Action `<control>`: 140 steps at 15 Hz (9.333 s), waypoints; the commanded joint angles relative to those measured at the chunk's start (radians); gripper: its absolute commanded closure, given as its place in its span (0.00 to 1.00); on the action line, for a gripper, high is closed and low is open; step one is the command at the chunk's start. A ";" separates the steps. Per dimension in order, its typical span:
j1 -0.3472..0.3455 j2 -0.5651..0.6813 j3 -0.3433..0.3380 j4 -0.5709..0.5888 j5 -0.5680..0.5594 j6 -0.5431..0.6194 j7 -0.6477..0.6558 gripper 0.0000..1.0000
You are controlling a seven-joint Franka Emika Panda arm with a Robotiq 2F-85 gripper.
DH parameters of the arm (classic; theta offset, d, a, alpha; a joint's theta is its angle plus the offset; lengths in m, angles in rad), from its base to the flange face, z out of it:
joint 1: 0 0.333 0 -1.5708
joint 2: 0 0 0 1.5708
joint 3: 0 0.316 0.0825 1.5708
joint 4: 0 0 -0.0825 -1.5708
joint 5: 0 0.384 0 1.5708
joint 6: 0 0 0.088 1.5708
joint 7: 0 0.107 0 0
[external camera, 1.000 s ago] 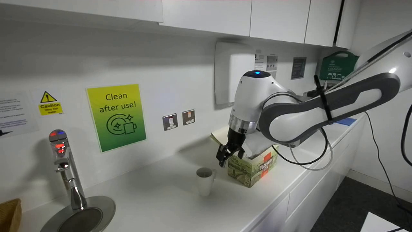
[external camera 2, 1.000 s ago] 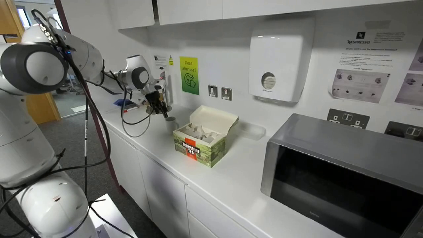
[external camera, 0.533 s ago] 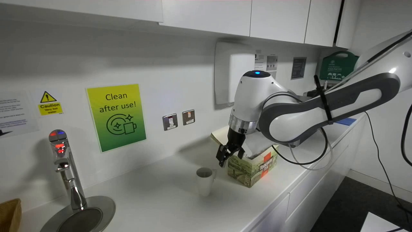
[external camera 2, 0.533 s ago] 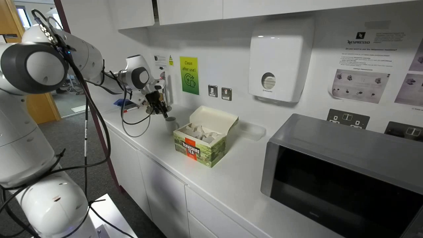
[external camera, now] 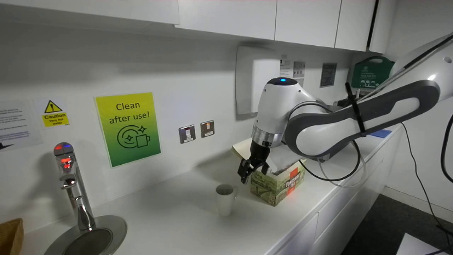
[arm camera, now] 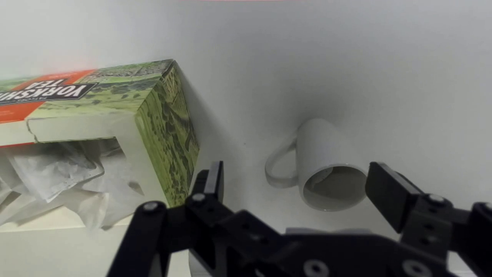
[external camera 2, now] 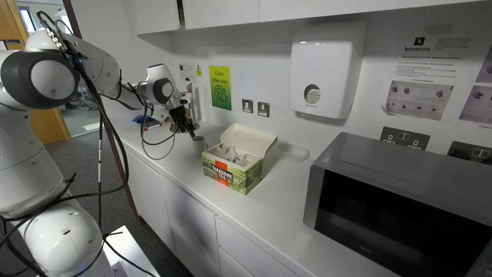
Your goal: Pick up the tea bag from the white mug and put it in the green box
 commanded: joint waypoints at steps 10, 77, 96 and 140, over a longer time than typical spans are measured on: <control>0.025 0.001 -0.024 0.001 -0.002 -0.002 0.001 0.00; 0.160 0.478 -0.168 0.604 0.095 -0.319 -0.114 0.40; 0.176 0.524 -0.178 0.655 0.096 -0.354 -0.109 0.51; 0.202 0.582 -0.188 0.658 0.092 -0.363 -0.106 0.64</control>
